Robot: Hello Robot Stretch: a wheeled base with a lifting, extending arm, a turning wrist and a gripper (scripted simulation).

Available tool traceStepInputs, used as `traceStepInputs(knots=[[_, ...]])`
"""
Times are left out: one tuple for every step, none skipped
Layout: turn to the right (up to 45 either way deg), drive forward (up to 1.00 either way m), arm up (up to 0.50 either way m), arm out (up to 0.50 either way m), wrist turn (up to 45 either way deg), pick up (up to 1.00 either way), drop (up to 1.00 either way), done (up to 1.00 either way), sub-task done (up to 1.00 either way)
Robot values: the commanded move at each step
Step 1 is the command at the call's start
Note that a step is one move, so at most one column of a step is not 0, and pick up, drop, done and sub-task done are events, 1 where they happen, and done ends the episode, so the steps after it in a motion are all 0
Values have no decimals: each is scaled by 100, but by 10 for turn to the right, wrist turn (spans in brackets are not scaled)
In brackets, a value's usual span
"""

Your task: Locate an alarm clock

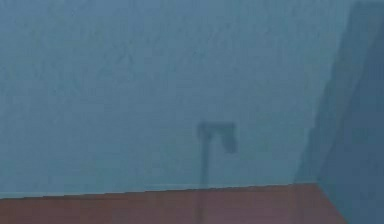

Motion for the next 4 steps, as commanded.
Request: traceStepInputs(knots=[[390,0,0,0,0,0,0,0,0],[0,30,0,0,0,0,0,0,0],[420,0,0,0,0,0,0,0,0],[0,100,0,0,0,0,0,0,0]])
